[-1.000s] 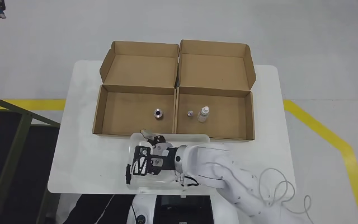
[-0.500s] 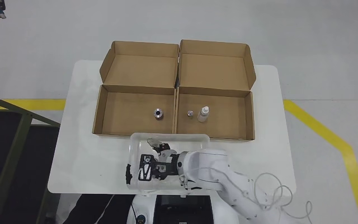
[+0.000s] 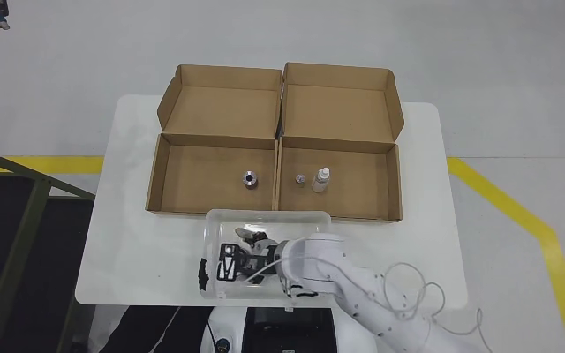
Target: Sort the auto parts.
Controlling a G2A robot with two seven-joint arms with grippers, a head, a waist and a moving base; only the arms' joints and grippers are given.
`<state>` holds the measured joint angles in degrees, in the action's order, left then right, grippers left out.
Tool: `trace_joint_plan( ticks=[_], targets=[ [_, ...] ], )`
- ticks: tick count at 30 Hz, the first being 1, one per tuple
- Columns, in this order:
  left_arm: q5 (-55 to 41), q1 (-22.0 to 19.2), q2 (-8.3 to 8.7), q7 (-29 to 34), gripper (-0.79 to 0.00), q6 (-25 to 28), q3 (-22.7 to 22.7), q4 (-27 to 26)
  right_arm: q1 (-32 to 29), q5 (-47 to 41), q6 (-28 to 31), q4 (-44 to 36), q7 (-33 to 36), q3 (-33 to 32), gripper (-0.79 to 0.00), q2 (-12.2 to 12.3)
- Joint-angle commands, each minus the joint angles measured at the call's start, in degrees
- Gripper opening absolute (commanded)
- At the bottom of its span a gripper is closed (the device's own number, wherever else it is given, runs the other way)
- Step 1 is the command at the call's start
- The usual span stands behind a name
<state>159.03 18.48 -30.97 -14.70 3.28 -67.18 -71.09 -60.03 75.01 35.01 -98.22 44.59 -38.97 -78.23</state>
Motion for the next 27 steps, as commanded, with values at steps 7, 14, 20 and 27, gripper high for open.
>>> trace_joint_plan(
  ticks=[7, 14, 20, 27],
  targets=[
    [0.0, 0.0, 0.0, 0.0, 0.0, 0.0, 0.0, 0.0, 1.8, -1.7, 0.4, 3.6, -1.5, 1.3, -0.317, -0.7],
    [0.0, 0.0, 0.0, 0.0, 0.0, 0.0, 0.0, 0.0, 2.4, -2.0, 0.4, 4.2, -1.1, 1.5, -0.582, -0.8],
    [0.0, 0.0, 0.0, 0.0, 0.0, 0.0, 0.0, 0.0, 1.9, -3.3, 1.0, 1.8, 0.3, 0.5, -0.785, -0.4],
    [0.0, 0.0, 0.0, 0.0, 0.0, 0.0, 0.0, 0.0, 0.6, -3.8, 1.5, -4.1, 1.7, -1.7, -0.785, 0.4]
  ],
)
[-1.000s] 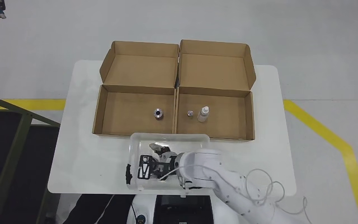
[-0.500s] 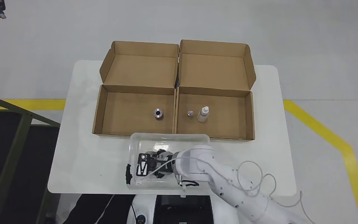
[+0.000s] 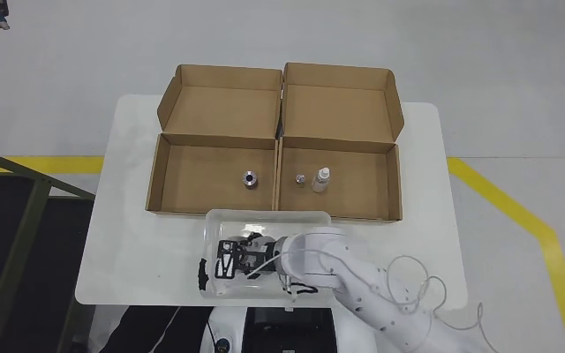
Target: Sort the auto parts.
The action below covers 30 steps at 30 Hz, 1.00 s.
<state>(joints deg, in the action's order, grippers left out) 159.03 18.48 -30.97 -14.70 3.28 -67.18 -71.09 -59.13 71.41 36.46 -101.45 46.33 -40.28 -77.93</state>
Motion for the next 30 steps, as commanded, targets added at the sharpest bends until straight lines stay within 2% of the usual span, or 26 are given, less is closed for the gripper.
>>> trace_joint_plan(
  ticks=[1, 16, 21, 30],
  targets=[
    [0.0, 0.0, 0.0, 0.0, 0.0, 0.0, 0.0, 0.0, -0.5, -0.4, 0.1, -1.6, 0.0, -0.8, -0.785, 0.3],
    [0.0, 0.0, 0.0, 0.0, 0.0, 0.0, 0.0, 0.0, -5.3, -9.6, -2.8, -11.6, -4.2, -8.9, -0.785, 2.0],
    [0.0, 0.0, 0.0, 0.0, 0.0, 0.0, 0.0, 0.0, -6.2, -13.7, -5.1, -12.9, -7.6, -11.1, -0.785, 2.2],
    [0.0, 0.0, 0.0, 0.0, 0.0, 0.0, 0.0, 0.0, -6.0, -21.7, -3.7, -12.3, -15.2, -13.7, -0.785, 2.4]
  ],
)
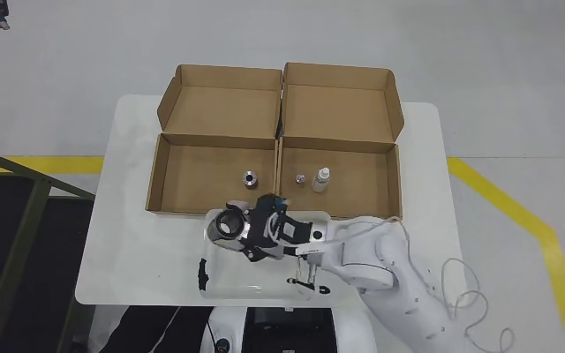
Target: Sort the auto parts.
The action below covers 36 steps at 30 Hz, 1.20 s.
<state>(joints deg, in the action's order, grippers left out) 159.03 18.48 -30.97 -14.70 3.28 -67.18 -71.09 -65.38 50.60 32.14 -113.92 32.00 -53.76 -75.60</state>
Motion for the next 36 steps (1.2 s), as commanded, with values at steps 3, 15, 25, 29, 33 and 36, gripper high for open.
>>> trace_joint_plan(
  ticks=[3, 15, 25, 29, 33, 36],
  targets=[
    [0.0, 0.0, 0.0, 0.0, 0.0, 0.0, 0.0, 0.0, 0.7, -2.4, 2.0, -0.3, -3.4, -0.7, -0.785, 0.0],
    [0.0, 0.0, 0.0, 0.0, 0.0, 0.0, 0.0, 0.0, 1.6, -4.8, 2.0, -2.9, -14.8, -4.3, -0.785, -0.1],
    [0.0, 0.0, 0.0, 0.0, 0.0, 0.0, 0.0, 0.0, 2.3, -4.3, 0.8, -3.0, -21.4, -5.2, -0.785, -0.3],
    [0.0, 0.0, 0.0, 0.0, 0.0, 0.0, 0.0, 0.0, 3.3, -2.7, -0.4, -1.8, -20.4, -4.5, -0.785, -0.5],
    [0.0, 0.0, 0.0, 0.0, 0.0, 0.0, 0.0, 0.0, 5.0, -1.6, -2.1, 1.6, -18.3, -2.4, -0.785, -0.8],
    [0.0, 0.0, 0.0, 0.0, 0.0, 0.0, 0.0, 0.0, 6.4, -1.9, -2.6, 4.4, -17.8, -1.0, -0.785, -1.2]
  ],
)
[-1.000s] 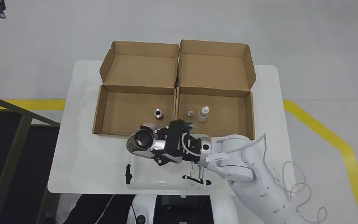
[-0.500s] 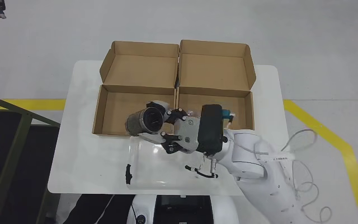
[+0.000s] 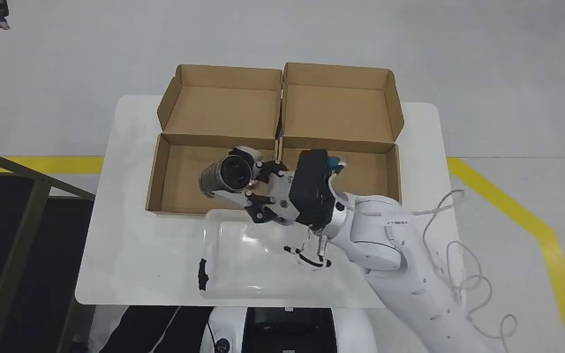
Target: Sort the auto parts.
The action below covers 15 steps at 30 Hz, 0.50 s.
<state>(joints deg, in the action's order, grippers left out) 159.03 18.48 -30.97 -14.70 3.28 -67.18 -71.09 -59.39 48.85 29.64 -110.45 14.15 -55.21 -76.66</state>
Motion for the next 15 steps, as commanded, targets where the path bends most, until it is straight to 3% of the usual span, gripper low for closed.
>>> trace_joint_plan(
  ticks=[1, 15],
  targets=[
    [0.0, 0.0, 0.0, 0.0, 0.0, 0.0, 0.0, 0.0, 0.8, -0.2, -0.2, 1.5, 0.2, 0.8, -0.785, -0.2],
    [0.0, 0.0, 0.0, 0.0, 0.0, 0.0, 0.0, 0.0, 6.1, 5.1, -5.7, 9.9, 4.1, 6.8, -0.785, -1.9]
  ],
)
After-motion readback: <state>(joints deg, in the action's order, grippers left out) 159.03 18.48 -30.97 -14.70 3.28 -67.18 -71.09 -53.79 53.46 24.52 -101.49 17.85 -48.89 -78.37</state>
